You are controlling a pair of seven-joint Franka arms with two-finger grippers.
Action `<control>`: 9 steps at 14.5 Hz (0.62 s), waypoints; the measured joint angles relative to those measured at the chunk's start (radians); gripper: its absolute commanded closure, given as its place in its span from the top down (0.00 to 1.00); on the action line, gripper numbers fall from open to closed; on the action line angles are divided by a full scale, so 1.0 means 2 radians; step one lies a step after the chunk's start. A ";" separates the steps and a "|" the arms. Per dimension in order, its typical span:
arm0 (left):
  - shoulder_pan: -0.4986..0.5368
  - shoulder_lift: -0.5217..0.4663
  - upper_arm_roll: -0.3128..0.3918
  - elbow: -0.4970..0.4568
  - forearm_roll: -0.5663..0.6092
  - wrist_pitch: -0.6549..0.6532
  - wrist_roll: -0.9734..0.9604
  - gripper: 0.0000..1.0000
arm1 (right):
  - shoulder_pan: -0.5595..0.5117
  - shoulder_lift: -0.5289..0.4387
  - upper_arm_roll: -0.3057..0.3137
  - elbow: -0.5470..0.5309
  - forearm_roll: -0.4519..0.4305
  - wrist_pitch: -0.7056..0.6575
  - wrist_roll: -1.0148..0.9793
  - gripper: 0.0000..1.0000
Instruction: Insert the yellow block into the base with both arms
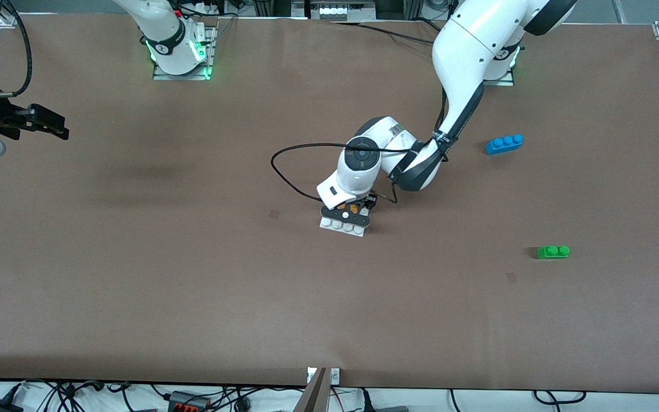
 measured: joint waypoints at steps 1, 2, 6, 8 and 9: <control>0.001 0.000 0.000 0.000 0.000 0.000 0.000 1.00 | 0.000 0.000 0.000 0.000 0.000 0.000 0.000 1.00; 0.002 0.000 0.000 0.000 0.000 0.000 0.001 1.00 | 0.000 0.000 0.000 0.000 0.000 -0.001 0.000 1.00; 0.014 -0.015 -0.001 0.006 -0.030 -0.018 0.011 1.00 | 0.000 0.000 0.000 0.000 0.000 -0.001 0.000 1.00; 0.020 -0.035 -0.002 0.008 -0.058 -0.037 0.033 1.00 | 0.000 0.000 0.000 0.000 0.000 -0.001 0.000 1.00; 0.024 -0.048 -0.002 0.008 -0.068 -0.052 0.039 1.00 | 0.000 0.000 0.000 0.000 0.000 -0.001 0.000 1.00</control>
